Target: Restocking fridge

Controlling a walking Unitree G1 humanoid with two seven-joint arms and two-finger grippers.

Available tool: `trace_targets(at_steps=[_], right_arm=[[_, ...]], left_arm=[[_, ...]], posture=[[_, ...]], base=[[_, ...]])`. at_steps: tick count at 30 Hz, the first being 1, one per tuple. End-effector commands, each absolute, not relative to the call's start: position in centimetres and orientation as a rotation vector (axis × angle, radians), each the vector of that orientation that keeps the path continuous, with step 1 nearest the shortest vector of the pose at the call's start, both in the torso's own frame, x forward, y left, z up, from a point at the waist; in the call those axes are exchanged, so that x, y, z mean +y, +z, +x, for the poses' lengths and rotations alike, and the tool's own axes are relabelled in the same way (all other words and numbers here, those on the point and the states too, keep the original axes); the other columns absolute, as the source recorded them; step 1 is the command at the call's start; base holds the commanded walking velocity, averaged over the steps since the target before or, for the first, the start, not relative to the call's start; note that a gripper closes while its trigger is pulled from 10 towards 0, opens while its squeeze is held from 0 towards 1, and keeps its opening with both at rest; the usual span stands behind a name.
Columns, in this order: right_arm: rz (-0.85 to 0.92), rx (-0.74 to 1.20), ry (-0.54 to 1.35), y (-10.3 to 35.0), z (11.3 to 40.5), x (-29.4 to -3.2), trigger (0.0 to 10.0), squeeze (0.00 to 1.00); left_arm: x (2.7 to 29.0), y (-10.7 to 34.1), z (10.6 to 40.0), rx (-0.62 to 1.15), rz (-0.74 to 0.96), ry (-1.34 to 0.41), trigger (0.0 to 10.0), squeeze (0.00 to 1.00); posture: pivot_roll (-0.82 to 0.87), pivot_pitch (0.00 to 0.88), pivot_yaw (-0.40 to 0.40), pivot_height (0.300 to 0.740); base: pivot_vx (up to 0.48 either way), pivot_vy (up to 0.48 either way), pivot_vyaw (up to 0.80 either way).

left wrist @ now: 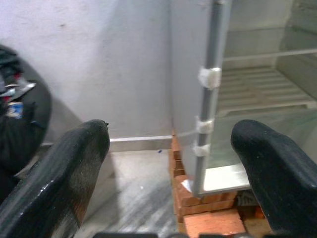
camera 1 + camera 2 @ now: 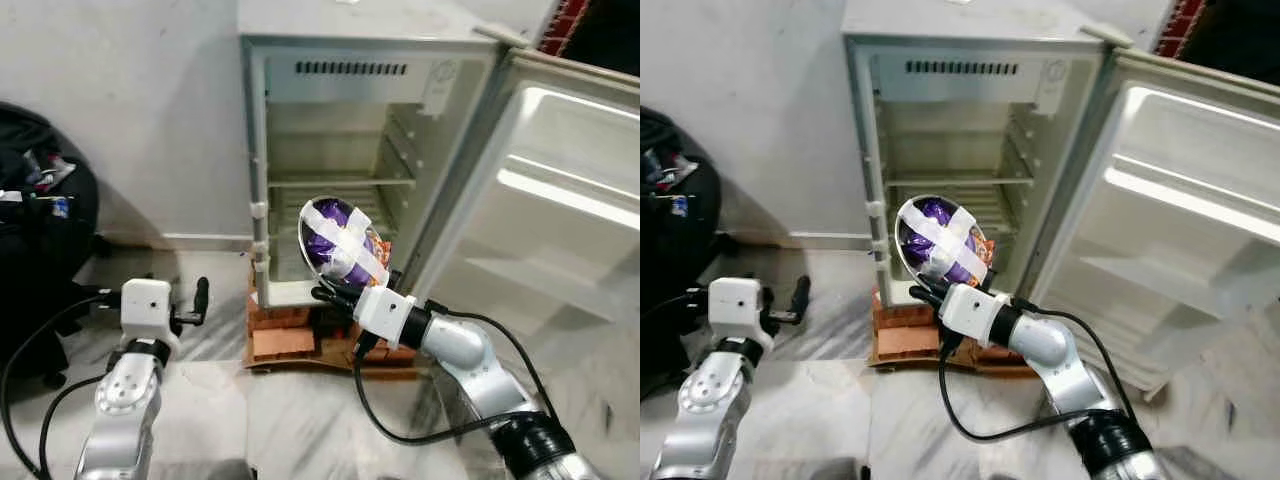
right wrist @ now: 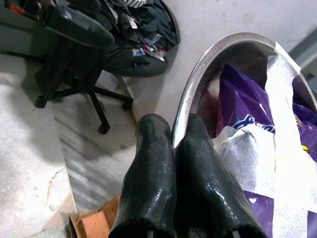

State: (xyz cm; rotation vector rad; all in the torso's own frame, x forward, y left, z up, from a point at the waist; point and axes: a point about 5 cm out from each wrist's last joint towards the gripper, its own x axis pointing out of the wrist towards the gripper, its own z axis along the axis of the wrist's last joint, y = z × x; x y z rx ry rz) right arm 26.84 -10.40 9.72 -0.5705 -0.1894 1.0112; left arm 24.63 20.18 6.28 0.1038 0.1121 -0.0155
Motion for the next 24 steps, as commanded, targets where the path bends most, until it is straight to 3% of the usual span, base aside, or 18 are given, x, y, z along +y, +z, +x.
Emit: trace_targets(at_steps=[1, 4, 14, 24], right_arm=[[-0.585, -0.212, 0.982, 10.4, 27.1, -11.2, 10.0, 0.0], [-0.591, -0.206, 0.988, 10.3, 27.1, -11.2, 10.0, 0.0], [-0.616, -0.186, 0.977, 10.2, 27.3, -11.8, 10.0, 0.0], [-0.635, -0.185, 1.001, 10.0, 26.8, -11.9, 10.0, 0.0]], left_arm=[[19.1, 6.3, 24.5, 0.097, 0.08, -0.052, 10.0, 0.0], [18.7, 6.1, 24.2, 0.099, 0.074, -0.071, 10.0, 0.0], [18.3, 6.0, 24.4, 0.099, 0.063, -0.082, 10.0, 0.0], [18.0, 6.0, 24.4, 0.102, 0.058, -0.089, 10.0, 0.0]], posture=[[0.07, 0.0, -0.047, 0.74], [0.07, 0.0, -0.048, 0.74], [0.05, 0.0, -0.048, 0.74], [0.04, 0.0, -0.048, 0.74]], base=[[0.0, 0.0, 0.8], [0.0, 0.0, 0.74], [0.0, 0.0, 0.0], [0.35, 0.0, 0.14]])
